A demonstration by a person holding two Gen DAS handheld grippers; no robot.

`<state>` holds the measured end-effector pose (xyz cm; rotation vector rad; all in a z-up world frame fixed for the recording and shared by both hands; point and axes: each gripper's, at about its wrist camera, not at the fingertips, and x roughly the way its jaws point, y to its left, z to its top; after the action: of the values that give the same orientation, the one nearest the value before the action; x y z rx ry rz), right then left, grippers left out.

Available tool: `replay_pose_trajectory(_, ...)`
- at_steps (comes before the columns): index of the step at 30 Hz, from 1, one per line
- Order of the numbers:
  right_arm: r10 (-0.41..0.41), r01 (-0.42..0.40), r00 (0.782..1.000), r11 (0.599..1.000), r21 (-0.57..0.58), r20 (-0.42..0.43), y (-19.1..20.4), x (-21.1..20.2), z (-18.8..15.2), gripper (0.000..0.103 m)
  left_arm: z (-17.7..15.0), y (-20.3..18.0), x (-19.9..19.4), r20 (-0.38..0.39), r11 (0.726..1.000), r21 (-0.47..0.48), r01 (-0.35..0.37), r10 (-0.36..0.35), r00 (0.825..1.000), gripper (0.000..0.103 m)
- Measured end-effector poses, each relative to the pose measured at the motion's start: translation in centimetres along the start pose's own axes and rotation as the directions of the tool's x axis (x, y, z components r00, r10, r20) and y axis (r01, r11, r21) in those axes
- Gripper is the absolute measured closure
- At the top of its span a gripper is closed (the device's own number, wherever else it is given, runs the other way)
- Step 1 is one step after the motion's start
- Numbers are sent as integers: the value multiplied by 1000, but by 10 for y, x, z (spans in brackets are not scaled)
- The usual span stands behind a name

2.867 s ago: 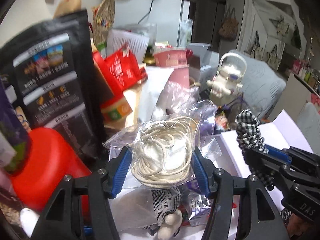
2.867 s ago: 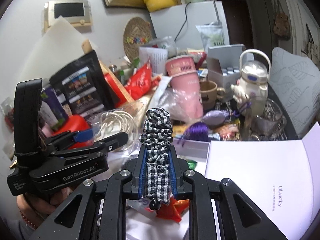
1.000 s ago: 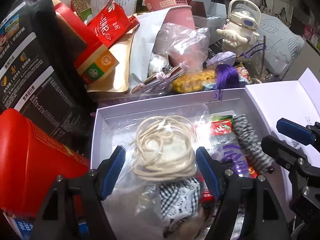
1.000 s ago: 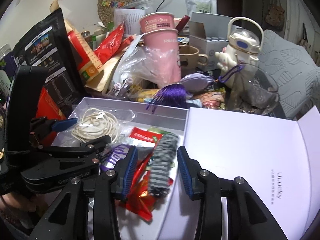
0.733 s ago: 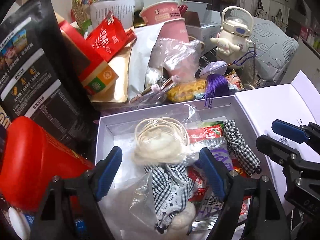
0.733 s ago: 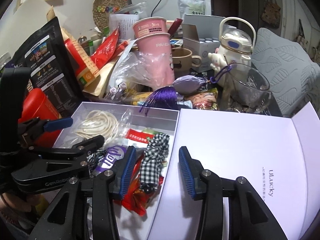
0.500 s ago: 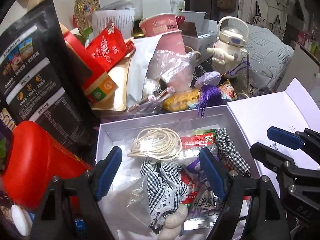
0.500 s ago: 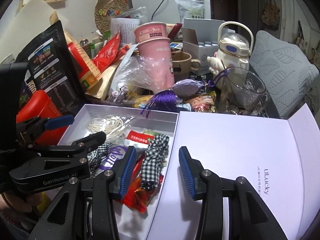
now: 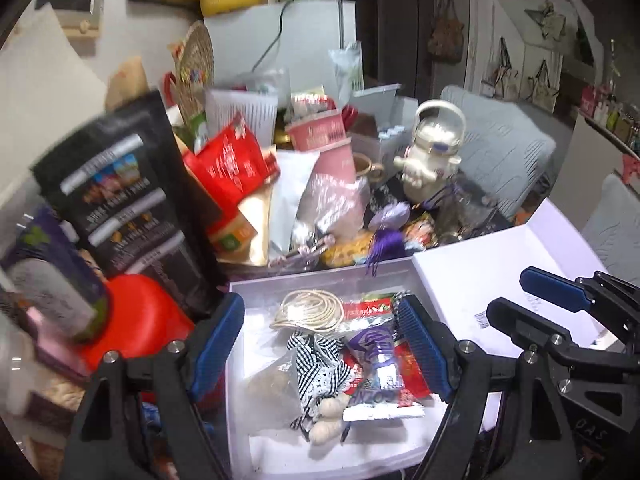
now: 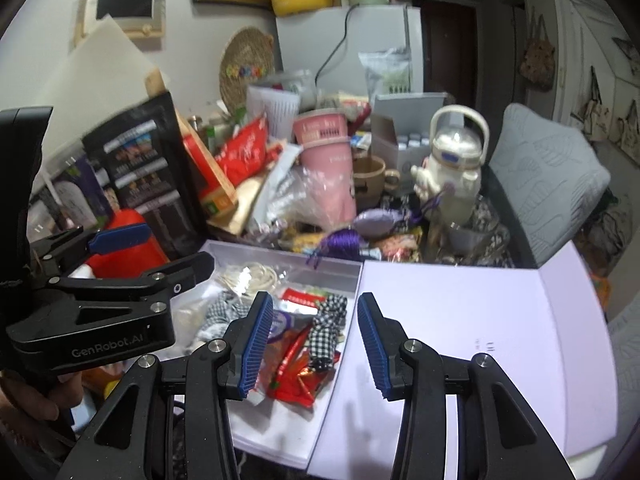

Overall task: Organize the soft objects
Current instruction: 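Raise both grippers away from the white box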

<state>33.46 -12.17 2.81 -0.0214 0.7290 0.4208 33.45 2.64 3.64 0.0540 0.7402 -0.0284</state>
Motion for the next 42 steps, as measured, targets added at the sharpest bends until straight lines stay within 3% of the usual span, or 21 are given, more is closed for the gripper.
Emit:
replay_pose_trajectory(5, 2, -1, 998, 1000, -12, 69, 10, -40, 5, 59, 4, -1, -48, 82, 1000, 16, -9, 8, 997, 23)
replay_pose_trajectory(16, -20, 29, 976, 999, -42, 217, 34, -128, -1, 49, -8, -3, -131, 207, 999, 26, -30, 24, 978, 23)
replay_pose_trajectory(18, -24, 37, 970, 998, -51, 243, 40, -142, -6, 45, -13, -3, -145, 229, 999, 26, -25, 19, 973, 19)
replay_pose_trajectory(20, -24, 40, 965, 998, -56, 263, 45, -153, -10, 40, -20, -3, -158, 253, 999, 24, -28, 21, 967, 3)
replay_pose_trajectory(22, -36, 52, 959, 998, -47, 281, 50, -165, -17, 40, -27, -2, -170, 280, 999, 22, -37, 29, 959, 1)
replay_pose_trajectory(25, -42, 53, 953, 998, -29, 300, 52, -178, -25, 38, -38, -2, -182, 288, 999, 28, -38, 28, 957, 1)
replay_pose_trajectory(32, -83, 97, 943, 995, -27, 322, 65, -196, -47, 23, -65, -2, -199, 289, 999, 45, -22, 8, 957, 1)
replay_pose_trajectory(42, -124, 130, 948, 991, -1, 294, 77, -199, -82, 17, -102, 9, -207, 285, 1000, -5, -7, 8, 959, 1)
